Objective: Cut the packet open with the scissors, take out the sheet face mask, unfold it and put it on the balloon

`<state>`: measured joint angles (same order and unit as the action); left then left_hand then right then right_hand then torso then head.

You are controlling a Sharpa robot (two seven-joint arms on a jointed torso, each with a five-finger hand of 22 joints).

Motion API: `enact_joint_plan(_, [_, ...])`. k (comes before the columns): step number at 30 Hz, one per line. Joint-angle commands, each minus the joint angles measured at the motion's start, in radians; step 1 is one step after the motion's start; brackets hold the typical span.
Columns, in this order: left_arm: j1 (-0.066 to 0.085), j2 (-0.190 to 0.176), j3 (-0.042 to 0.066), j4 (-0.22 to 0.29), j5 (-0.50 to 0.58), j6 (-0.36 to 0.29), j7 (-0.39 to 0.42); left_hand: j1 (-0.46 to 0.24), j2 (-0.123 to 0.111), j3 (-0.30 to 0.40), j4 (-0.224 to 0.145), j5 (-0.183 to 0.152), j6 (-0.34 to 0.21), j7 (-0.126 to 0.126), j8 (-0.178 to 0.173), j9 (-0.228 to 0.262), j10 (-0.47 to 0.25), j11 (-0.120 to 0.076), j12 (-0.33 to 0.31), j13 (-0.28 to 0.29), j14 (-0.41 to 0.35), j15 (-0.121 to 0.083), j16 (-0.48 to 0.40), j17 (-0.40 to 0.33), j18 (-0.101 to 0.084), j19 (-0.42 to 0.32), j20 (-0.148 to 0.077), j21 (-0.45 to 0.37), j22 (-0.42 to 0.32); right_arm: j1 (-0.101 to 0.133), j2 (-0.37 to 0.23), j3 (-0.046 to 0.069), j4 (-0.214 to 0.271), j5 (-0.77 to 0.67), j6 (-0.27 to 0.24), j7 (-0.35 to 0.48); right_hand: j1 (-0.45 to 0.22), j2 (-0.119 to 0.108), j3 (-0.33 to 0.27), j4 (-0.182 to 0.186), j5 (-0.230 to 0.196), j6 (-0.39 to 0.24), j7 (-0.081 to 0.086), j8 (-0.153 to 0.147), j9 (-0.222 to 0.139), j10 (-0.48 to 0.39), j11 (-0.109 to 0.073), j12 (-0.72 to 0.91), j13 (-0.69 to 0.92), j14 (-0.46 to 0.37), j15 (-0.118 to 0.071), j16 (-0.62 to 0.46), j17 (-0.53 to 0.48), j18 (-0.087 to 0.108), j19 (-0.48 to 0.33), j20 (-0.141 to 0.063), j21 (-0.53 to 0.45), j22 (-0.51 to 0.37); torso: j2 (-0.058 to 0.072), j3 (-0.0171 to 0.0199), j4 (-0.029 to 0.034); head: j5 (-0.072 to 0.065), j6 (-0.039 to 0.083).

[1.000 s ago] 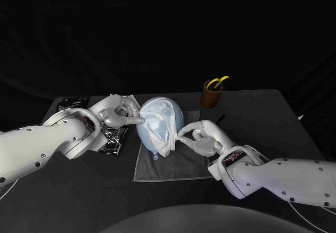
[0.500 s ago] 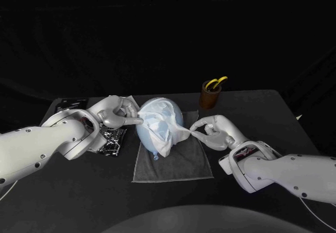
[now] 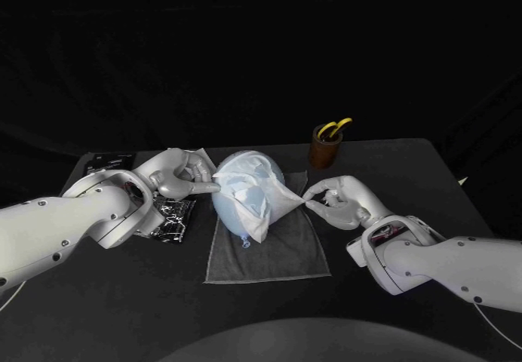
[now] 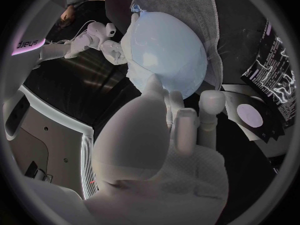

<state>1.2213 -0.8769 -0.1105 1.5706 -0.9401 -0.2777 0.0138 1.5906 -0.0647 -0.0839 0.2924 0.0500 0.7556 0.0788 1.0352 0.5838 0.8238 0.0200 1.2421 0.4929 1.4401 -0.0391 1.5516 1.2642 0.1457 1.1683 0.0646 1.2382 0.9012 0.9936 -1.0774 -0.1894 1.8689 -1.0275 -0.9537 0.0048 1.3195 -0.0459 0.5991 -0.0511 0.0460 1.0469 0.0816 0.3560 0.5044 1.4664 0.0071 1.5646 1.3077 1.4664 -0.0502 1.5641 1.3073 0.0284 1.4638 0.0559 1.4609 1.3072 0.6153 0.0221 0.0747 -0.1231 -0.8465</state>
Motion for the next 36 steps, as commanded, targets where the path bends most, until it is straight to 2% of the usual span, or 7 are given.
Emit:
enact_joint_plan(1, [0.0,0.002,0.0,0.0,0.005,-0.005,-0.002,-0.01,0.003,-0.004,0.0,-0.002,0.0,-0.001,-0.002,0.001,-0.003,-0.002,0.006,0.001,0.007,0.003,0.003,0.001,-0.014,0.008,-0.001,0.006,0.001,0.001,-0.002,0.001,-0.001,-0.025,-0.044,-0.03,-0.011,0.003,0.006,0.0,0.003,0.001,-0.003,0.003,0.064,0.104,-0.004,0.006,0.263,0.104,-0.008,0.007,0.264,-0.005,0.067,-0.007,0.004,0.233,-0.001,0.0,0.0008,-0.001,0.002])
enact_joint_plan(18, [0.0,0.002,0.0,-0.001,0.005,-0.007,-0.004,-0.01,0.003,-0.004,0.0,-0.002,0.0,-0.001,-0.002,0.001,-0.003,-0.002,0.006,0.001,0.007,0.003,0.003,0.001,-0.014,0.008,-0.001,0.006,0.001,0.004,-0.015,0.001,-0.016,0.053,-0.049,0.018,-0.024,0.002,0.013,0.001,0.003,0.0,-0.003,0.007,0.069,0.104,-0.004,0.006,0.263,0.104,-0.008,0.007,0.264,-0.003,0.062,-0.007,-0.008,0.23,0.0,0.0004,0.0009,-0.007,0.012])
enact_joint_plan(21, [0.0,0.002,0.0,-0.001,0.007,-0.008,-0.003,-0.01,0.003,-0.004,0.0,-0.002,0.0,-0.001,-0.002,0.001,-0.003,-0.002,0.006,0.001,0.007,0.003,0.003,0.001,-0.014,0.008,-0.001,0.006,0.001,0.005,-0.015,0.001,-0.017,0.082,-0.046,0.037,-0.037,-0.008,0.014,0.002,0.002,-0.012,-0.001,0.006,0.072,0.104,-0.002,0.006,0.263,0.104,-0.007,0.007,0.264,0.0,0.056,-0.007,-0.023,0.225,-0.001,-0.0003,0.0001,-0.008,0.014])
enact_joint_plan(23, [0.0,0.002,0.001,-0.001,0.01,-0.01,-0.002,-0.01,0.003,-0.004,0.0,-0.002,0.0,-0.001,-0.002,0.001,-0.003,-0.002,0.006,0.001,0.007,0.003,0.003,0.001,-0.014,0.008,-0.001,0.006,0.001,0.005,-0.016,0.001,-0.021,0.1,-0.045,0.045,-0.048,-0.034,0.0,-0.005,0.002,-0.03,0.001,0.003,0.075,0.104,0.0,0.006,0.263,0.104,-0.006,0.007,0.264,0.004,0.05,-0.006,-0.038,0.221,-0.001,-0.0005,0.0001,-0.008,0.014])
enact_joint_plan(27, [0.0,-0.001,0.001,0.0,0.015,-0.012,0.001,-0.011,0.004,-0.004,0.0,-0.002,0.0,-0.002,-0.002,0.001,-0.002,-0.002,0.007,0.002,0.006,0.003,0.003,-0.001,-0.014,0.007,-0.001,0.005,-0.001,0.006,-0.017,0.0,-0.03,0.116,-0.04,0.03,-0.051,-0.03,-0.011,-0.008,0.002,-0.055,0.008,-0.001,0.08,0.083,0.005,-0.035,0.243,0.104,-0.002,0.007,0.264,0.012,0.034,-0.003,-0.079,0.209,-0.001,-0.0008,0.0011,-0.011,0.017])
enact_joint_plan(32, [0.0,-0.006,0.001,0.001,0.033,-0.018,0.009,-0.011,0.004,-0.004,-0.001,-0.002,-0.001,-0.002,-0.002,0.001,-0.003,-0.002,0.006,0.002,0.003,0.003,0.003,-0.007,-0.013,0.003,-0.001,0.002,-0.007,0.008,-0.015,0.0,-0.052,0.124,-0.012,-0.014,-0.107,-0.072,-0.067,0.023,0.002,-0.18,0.068,-0.092,0.041,-0.018,0.056,-0.209,0.156,0.096,0.041,-0.008,0.239,0.037,-0.029,0.027,-0.222,0.166,0.0,-0.0003,0.0009,-0.011,0.019])
enact_joint_plan(36, [0.0,-0.011,0.001,0.003,0.05,-0.022,0.019,-0.008,0.004,-0.003,-0.001,-0.002,-0.006,-0.001,-0.006,0.0,-0.008,-0.002,0.003,0.001,-0.003,0.003,0.001,-0.021,-0.01,-0.005,-0.001,-0.004,-0.018,0.01,-0.013,0.0,-0.066,0.121,0.0,-0.03,-0.104,-0.075,-0.076,0.026,0.003,-0.195,0.079,-0.112,0.031,-0.034,0.066,-0.231,0.143,0.092,0.051,-0.014,0.229,0.041,-0.038,0.038,-0.243,0.16,0.0,-0.0001,0.0005,-0.008,0.018])
